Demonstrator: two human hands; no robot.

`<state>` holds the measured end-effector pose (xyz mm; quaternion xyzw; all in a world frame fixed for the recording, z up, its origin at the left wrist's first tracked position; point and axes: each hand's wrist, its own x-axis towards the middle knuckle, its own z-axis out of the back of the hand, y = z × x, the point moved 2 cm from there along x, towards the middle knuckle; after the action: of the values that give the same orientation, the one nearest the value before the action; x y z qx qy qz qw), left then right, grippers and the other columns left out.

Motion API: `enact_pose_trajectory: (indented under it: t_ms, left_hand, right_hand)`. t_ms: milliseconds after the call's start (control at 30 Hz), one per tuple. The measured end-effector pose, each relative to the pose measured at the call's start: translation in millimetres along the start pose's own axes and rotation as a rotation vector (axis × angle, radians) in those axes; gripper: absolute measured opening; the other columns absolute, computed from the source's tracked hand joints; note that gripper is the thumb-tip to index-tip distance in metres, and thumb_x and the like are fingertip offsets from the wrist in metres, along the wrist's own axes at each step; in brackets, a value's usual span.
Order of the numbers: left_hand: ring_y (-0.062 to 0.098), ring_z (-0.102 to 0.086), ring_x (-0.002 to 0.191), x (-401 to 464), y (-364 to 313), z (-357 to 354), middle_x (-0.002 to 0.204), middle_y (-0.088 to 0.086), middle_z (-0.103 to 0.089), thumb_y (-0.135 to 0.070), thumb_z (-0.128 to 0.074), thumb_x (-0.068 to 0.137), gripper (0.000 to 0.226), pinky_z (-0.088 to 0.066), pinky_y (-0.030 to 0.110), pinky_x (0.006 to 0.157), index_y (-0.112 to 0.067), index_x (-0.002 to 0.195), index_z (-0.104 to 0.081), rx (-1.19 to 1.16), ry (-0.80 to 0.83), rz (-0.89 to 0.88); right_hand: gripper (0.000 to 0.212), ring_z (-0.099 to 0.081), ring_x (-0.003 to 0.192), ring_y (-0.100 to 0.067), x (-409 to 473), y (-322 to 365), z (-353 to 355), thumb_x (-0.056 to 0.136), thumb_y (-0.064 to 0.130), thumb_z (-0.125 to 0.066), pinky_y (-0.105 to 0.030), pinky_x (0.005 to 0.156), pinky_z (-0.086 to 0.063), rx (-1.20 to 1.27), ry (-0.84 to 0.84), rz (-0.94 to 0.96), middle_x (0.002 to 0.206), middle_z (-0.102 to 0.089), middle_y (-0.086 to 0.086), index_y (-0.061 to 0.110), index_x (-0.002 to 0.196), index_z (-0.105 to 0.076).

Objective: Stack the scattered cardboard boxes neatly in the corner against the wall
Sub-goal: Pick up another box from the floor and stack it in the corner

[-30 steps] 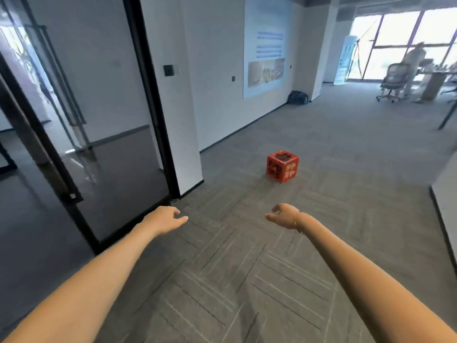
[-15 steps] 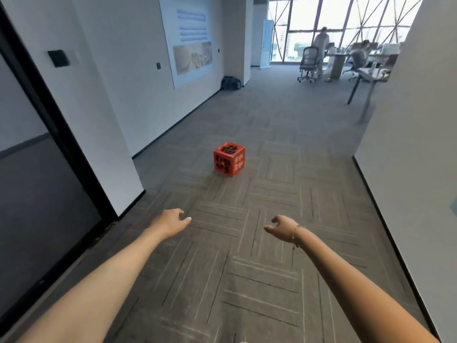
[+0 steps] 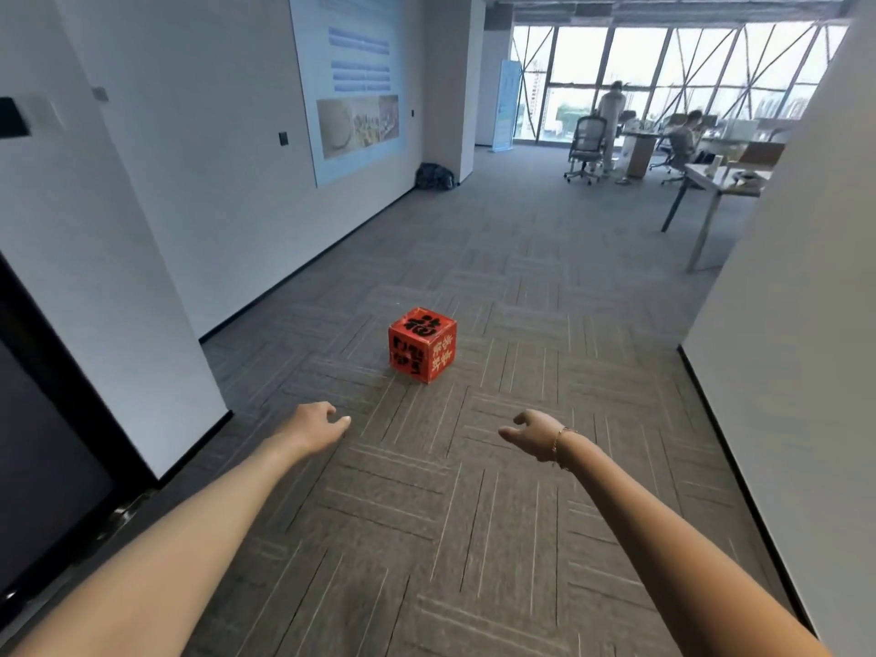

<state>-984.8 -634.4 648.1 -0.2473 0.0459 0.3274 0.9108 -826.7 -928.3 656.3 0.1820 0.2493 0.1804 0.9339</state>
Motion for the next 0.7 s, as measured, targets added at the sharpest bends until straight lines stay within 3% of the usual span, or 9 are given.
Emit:
enact_pose_trajectory:
  t_ms: [100, 167, 233, 300, 433, 533, 633, 700]
  left_hand:
    - [0.025, -0.052, 0.123, 52, -16, 7, 0.137, 0.012, -0.051, -0.043, -0.050, 0.094, 0.055, -0.044, 0.032, 0.098, -0.007, 0.136, -0.047, -0.014, -0.003, -0.008]
    - [0.025, -0.054, 0.120, 88, -26, 12, 0.136, 0.012, -0.053, -0.044, -0.049, 0.094, 0.055, -0.045, 0.032, 0.097, -0.008, 0.135, -0.048, -0.011, -0.003, -0.010]
    - [0.024, -0.053, 0.121, 128, -34, 15, 0.136, 0.011, -0.053, -0.046, -0.049, 0.094, 0.055, -0.045, 0.032, 0.097, -0.009, 0.135, -0.049, -0.002, -0.003, -0.016]
    - [0.024, -0.053, 0.121, 171, -43, 18, 0.137, 0.010, -0.052, -0.047, -0.048, 0.094, 0.055, -0.045, 0.032, 0.098, -0.011, 0.135, -0.049, 0.013, 0.003, -0.016]
    - [0.023, -0.052, 0.122, 266, -64, 24, 0.137, 0.008, -0.052, -0.049, -0.047, 0.094, 0.055, -0.045, 0.032, 0.098, -0.013, 0.134, -0.050, 0.039, 0.036, -0.035]
    - [0.022, -0.053, 0.120, 336, -83, 33, 0.136, 0.007, -0.053, -0.049, -0.047, 0.093, 0.054, -0.046, 0.034, 0.098, -0.013, 0.133, -0.050, 0.037, 0.043, -0.049]
    - [0.022, -0.053, 0.120, 396, -103, 41, 0.136, 0.008, -0.052, -0.048, -0.047, 0.094, 0.053, -0.045, 0.030, 0.095, -0.012, 0.134, -0.050, 0.038, 0.050, -0.050]
    - [0.022, -0.054, 0.119, 429, -114, 43, 0.134, 0.007, -0.054, -0.048, -0.046, 0.094, 0.052, -0.045, 0.029, 0.094, -0.013, 0.132, -0.052, 0.056, 0.056, -0.054]
  right_hand:
    - [0.064, -0.055, 0.092, -0.020, 50, 7, 18, 0.092, 0.046, -0.048, -0.028, 0.061, -0.046, -0.011, 0.005, -0.001, 0.134, -0.048, -0.011, 0.007, 0.141, -0.035]
    - [0.063, -0.056, 0.110, -0.025, 86, 11, 29, 0.093, 0.045, -0.048, -0.031, 0.071, -0.050, -0.024, 0.012, -0.004, 0.139, -0.044, -0.011, 0.007, 0.140, -0.036]
    - [0.061, -0.054, 0.114, -0.025, 124, 15, 39, 0.093, 0.045, -0.048, -0.032, 0.081, -0.048, -0.026, 0.020, -0.007, 0.141, -0.043, -0.011, 0.007, 0.139, -0.037]
    - [0.062, -0.053, 0.110, -0.022, 164, 20, 49, 0.093, 0.045, -0.047, -0.029, 0.079, -0.045, -0.023, 0.025, -0.011, 0.142, -0.042, -0.010, 0.006, 0.141, -0.036]
    - [0.063, -0.049, 0.094, -0.018, 248, 30, 73, 0.093, 0.045, -0.046, -0.020, 0.056, -0.038, -0.003, 0.027, -0.034, 0.140, -0.045, -0.011, 0.006, 0.141, -0.035]
    - [0.063, -0.055, 0.092, -0.018, 307, 36, 93, 0.094, 0.046, -0.045, -0.022, 0.058, -0.042, 0.018, 0.028, -0.062, 0.141, -0.043, -0.010, 0.006, 0.142, -0.034]
    - [0.062, -0.057, 0.103, -0.021, 358, 43, 114, 0.094, 0.045, -0.046, -0.027, 0.073, -0.048, 0.043, 0.027, -0.083, 0.140, -0.044, -0.010, 0.006, 0.141, -0.035]
    - [0.059, -0.055, 0.087, -0.019, 387, 49, 126, 0.093, 0.045, -0.046, -0.027, 0.061, -0.047, 0.068, 0.046, -0.095, 0.124, -0.053, -0.010, 0.004, 0.137, -0.040]
